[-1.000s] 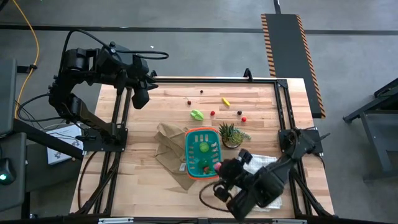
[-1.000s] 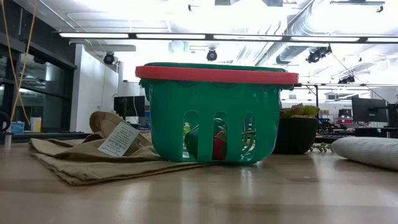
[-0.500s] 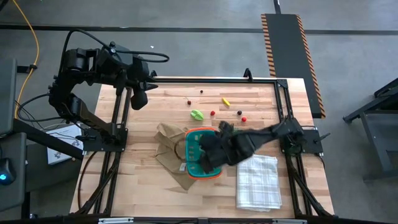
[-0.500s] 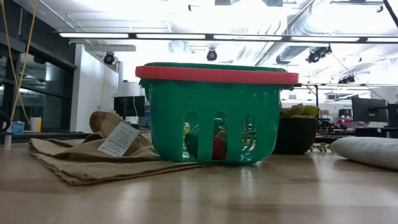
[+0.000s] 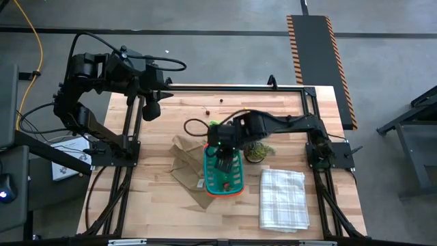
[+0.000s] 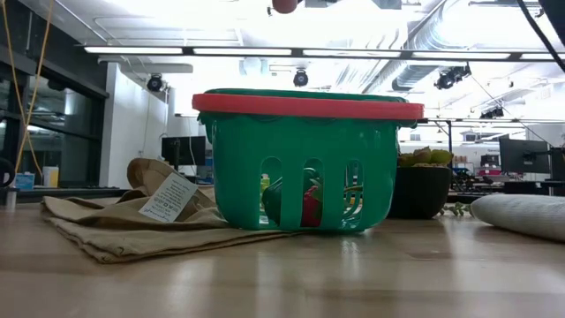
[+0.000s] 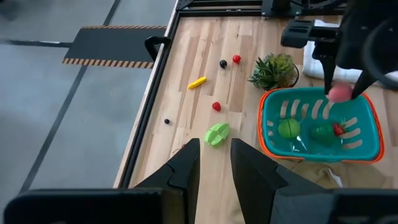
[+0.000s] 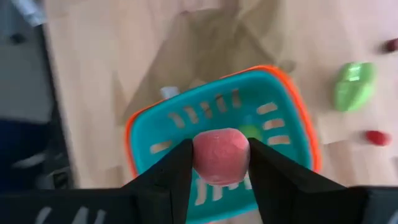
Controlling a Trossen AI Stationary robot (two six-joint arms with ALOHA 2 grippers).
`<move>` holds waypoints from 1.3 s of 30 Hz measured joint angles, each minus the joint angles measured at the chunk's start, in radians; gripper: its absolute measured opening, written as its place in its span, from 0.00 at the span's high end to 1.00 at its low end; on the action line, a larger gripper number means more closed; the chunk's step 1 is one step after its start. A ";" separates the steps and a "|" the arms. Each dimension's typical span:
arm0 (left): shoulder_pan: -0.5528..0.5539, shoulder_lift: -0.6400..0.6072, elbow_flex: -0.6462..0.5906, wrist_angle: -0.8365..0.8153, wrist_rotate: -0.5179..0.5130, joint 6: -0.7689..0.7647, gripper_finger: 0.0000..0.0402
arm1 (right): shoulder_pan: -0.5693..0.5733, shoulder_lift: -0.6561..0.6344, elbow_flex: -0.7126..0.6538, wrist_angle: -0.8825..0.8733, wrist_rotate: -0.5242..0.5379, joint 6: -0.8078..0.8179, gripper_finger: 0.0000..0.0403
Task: Pick and placing Produce into tupperware
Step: Put the pink peach into the green basket
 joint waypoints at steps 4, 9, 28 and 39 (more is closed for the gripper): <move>0.000 0.000 0.000 0.000 0.000 0.012 0.80 | -0.039 0.000 0.000 -0.015 -0.119 -0.048 0.68; 0.000 0.000 0.000 0.000 0.000 0.004 0.80 | -0.076 0.000 0.000 -0.047 -0.151 -0.124 0.68; 0.000 0.000 0.000 0.000 0.000 -0.084 0.80 | -0.047 0.087 0.000 -0.111 -0.076 -0.308 0.68; 0.000 0.000 0.000 0.000 0.000 -0.083 0.80 | -0.021 0.158 -0.005 0.018 -0.097 -0.326 0.68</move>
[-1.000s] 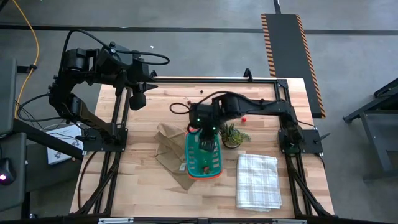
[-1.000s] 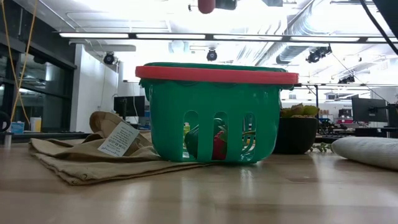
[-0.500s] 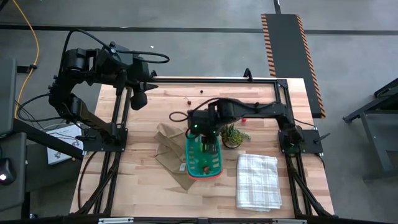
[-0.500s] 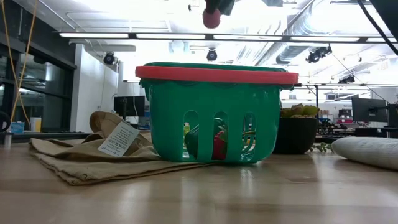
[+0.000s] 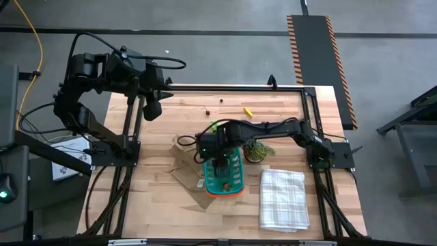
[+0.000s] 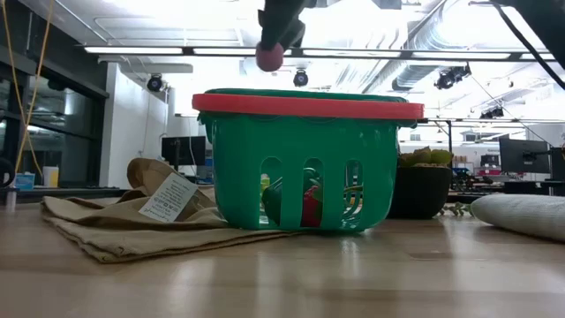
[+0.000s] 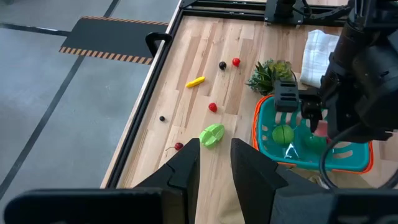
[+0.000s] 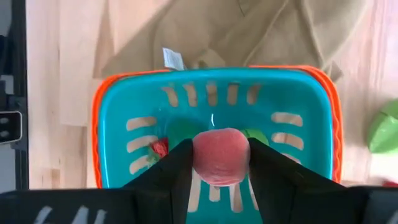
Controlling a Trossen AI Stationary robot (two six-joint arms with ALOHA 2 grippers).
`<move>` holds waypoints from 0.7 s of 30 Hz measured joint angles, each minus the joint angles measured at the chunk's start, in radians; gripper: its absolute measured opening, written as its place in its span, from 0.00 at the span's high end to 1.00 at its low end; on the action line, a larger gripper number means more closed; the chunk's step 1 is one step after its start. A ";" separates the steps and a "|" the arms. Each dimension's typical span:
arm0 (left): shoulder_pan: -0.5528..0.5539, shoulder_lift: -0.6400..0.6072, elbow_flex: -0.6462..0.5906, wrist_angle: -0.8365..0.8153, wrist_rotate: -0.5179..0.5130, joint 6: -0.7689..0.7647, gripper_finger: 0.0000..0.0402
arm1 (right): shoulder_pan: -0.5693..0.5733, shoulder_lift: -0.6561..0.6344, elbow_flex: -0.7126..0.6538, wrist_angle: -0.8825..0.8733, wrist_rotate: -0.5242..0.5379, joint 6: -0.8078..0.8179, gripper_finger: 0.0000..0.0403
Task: Pick and placing Produce into tupperware
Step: Put the pink peach into the green basket
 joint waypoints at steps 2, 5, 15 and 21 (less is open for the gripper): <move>0.000 0.000 0.000 0.000 0.000 0.000 0.80 | 0.003 0.002 -0.021 0.034 -0.001 0.013 0.68; 0.000 0.000 0.000 0.000 0.000 0.000 0.80 | 0.010 0.008 -0.070 0.039 -0.008 0.023 0.68; 0.000 0.000 0.000 0.000 0.000 0.000 0.80 | 0.044 0.007 -0.279 0.130 -0.040 0.060 0.68; 0.000 0.000 0.000 0.000 0.000 0.007 0.80 | 0.047 0.006 -0.301 0.165 -0.039 0.077 0.68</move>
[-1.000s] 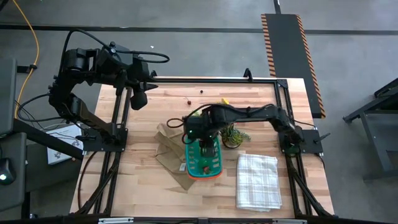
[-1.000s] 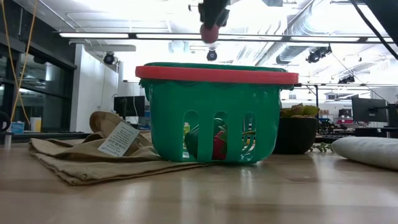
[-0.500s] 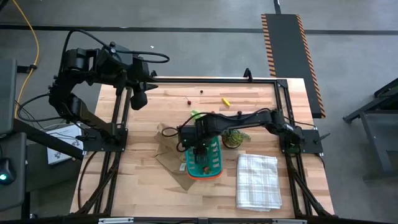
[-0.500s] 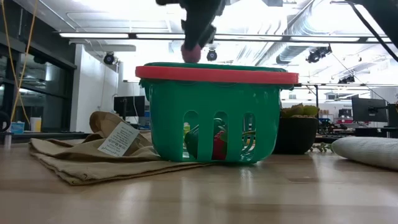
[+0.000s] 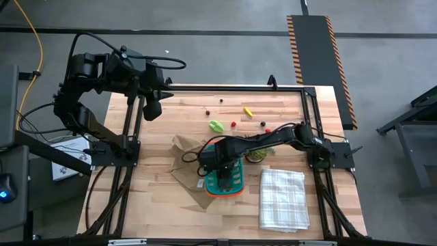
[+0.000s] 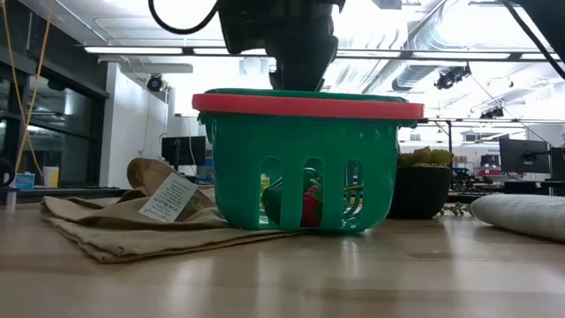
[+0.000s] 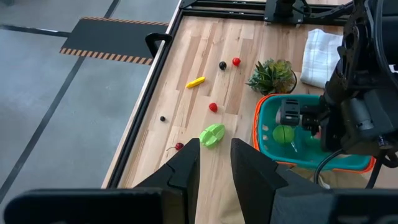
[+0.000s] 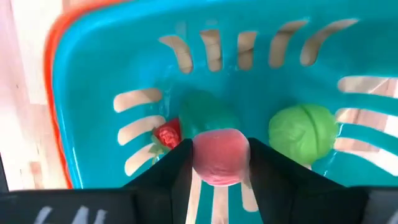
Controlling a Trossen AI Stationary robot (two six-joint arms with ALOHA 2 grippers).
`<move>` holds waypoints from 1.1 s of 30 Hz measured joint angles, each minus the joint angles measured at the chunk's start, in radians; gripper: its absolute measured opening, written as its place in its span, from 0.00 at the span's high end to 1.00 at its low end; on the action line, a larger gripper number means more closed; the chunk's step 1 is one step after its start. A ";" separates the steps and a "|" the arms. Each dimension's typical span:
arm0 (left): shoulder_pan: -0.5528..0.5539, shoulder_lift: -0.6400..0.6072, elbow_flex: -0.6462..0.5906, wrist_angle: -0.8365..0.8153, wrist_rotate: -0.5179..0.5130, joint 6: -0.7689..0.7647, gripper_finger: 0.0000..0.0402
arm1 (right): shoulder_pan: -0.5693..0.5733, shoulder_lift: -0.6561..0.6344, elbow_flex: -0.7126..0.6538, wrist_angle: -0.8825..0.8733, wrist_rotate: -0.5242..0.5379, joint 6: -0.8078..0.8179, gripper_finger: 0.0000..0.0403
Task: Pick and placing Produce into tupperware
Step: Put the pink peach into the green basket
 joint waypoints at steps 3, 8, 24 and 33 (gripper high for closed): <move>0.000 0.000 0.000 0.000 0.000 0.001 0.80 | -0.003 0.000 0.000 0.008 0.022 0.000 0.68; 0.000 0.000 0.000 0.000 0.000 0.002 0.80 | -0.017 0.000 0.000 0.010 0.023 -0.005 0.68; 0.000 0.000 0.000 0.000 0.000 0.002 0.80 | -0.038 0.000 0.001 0.001 0.048 -0.022 0.68; 0.000 0.000 0.000 0.000 0.000 0.002 0.80 | -0.038 0.000 0.001 -0.003 0.047 -0.022 0.67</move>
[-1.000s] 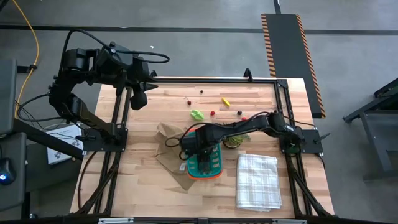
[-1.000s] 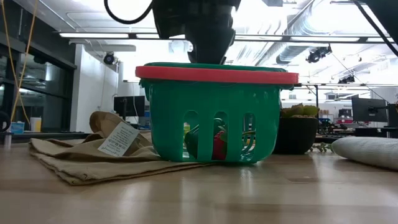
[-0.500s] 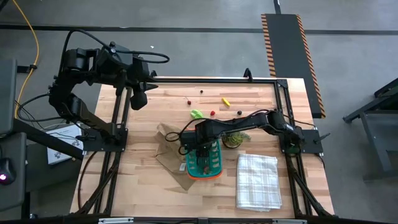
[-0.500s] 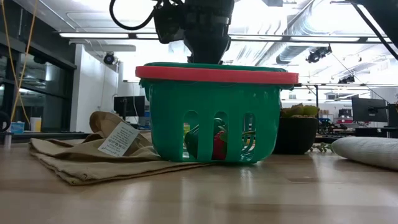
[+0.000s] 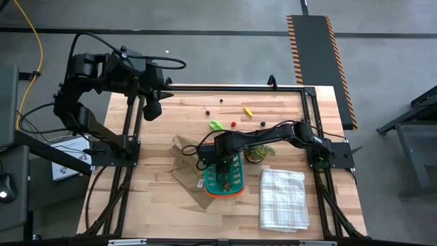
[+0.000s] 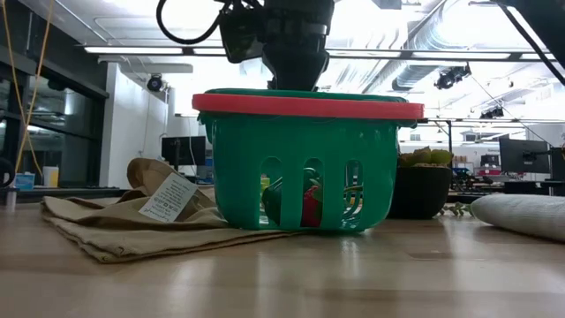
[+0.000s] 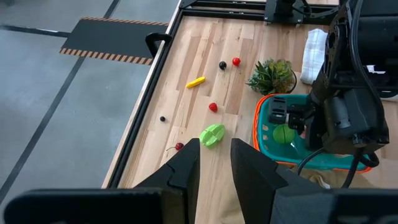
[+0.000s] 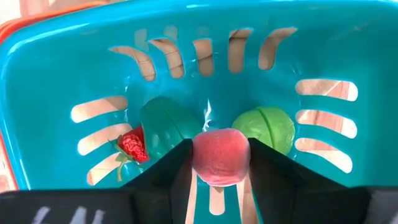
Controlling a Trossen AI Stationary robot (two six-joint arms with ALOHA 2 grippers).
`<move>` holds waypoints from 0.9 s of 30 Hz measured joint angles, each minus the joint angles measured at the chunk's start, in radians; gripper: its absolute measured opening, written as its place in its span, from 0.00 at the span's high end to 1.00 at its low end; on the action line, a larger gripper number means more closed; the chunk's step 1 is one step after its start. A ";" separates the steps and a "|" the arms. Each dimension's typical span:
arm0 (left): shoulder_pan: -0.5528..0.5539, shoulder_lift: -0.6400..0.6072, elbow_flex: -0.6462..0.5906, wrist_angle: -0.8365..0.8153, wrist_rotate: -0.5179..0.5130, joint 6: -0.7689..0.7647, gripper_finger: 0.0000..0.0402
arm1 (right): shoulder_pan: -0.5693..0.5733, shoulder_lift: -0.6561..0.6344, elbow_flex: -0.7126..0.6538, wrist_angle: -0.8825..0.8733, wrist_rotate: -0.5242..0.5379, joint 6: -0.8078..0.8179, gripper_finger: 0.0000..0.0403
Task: Pick and placing Produce into tupperware
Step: Put the pink peach into the green basket, then put the green starfruit into the green basket
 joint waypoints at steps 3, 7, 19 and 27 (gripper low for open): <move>0.000 0.000 0.000 0.000 0.000 0.000 0.80 | 0.000 0.000 0.000 0.000 -0.005 0.000 0.65; 0.000 0.000 0.000 0.000 0.000 0.000 0.80 | 0.000 0.000 0.000 -0.004 -0.007 0.000 0.60; 0.000 0.000 0.000 0.000 0.000 0.000 0.80 | -0.002 -0.019 0.001 -0.011 -0.006 0.023 0.59; 0.000 0.000 0.000 0.000 0.000 0.002 0.80 | -0.003 -0.161 0.003 -0.005 0.082 0.095 0.59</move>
